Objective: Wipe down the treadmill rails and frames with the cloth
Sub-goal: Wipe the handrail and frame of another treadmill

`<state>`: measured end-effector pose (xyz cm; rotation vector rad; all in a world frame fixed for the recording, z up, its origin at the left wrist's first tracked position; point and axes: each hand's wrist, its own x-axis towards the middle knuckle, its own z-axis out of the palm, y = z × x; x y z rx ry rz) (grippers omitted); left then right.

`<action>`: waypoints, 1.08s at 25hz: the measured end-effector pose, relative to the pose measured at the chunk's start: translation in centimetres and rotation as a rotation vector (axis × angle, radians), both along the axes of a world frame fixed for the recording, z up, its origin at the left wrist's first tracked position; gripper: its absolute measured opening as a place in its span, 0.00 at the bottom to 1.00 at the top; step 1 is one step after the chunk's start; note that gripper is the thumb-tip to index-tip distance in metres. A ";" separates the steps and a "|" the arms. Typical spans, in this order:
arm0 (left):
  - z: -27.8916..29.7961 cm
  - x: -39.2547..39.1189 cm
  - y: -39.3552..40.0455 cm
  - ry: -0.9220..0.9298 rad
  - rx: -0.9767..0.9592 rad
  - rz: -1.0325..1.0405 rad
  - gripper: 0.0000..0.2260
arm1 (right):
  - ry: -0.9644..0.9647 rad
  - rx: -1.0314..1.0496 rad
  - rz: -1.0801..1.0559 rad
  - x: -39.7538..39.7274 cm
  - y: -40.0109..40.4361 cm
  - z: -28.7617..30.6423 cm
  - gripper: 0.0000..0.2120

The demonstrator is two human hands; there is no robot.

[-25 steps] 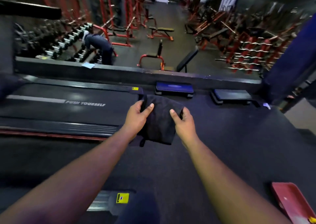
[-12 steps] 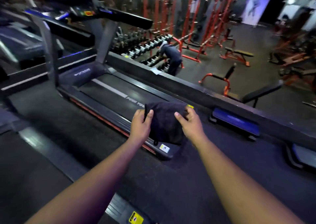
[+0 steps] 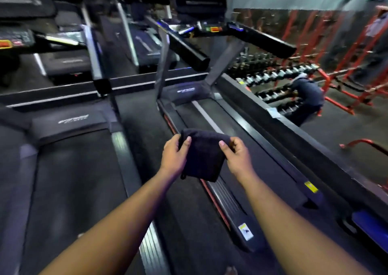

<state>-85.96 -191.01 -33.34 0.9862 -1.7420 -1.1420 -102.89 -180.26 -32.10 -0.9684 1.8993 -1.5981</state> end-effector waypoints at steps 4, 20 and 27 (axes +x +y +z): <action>-0.6 -0.7 -4.1 -0.001 0.053 0.154 0.06 | -0.019 -0.026 0.152 -2.1 -9.0 -2.2 0.10; 5.0 -0.6 -20.0 -0.212 -0.037 0.731 0.06 | -0.125 -0.047 0.523 -1.1 -34.5 -2.2 0.20; 7.3 4.5 -30.3 -0.096 -0.099 0.660 0.06 | -0.032 -0.173 0.513 8.9 -43.9 -0.9 0.40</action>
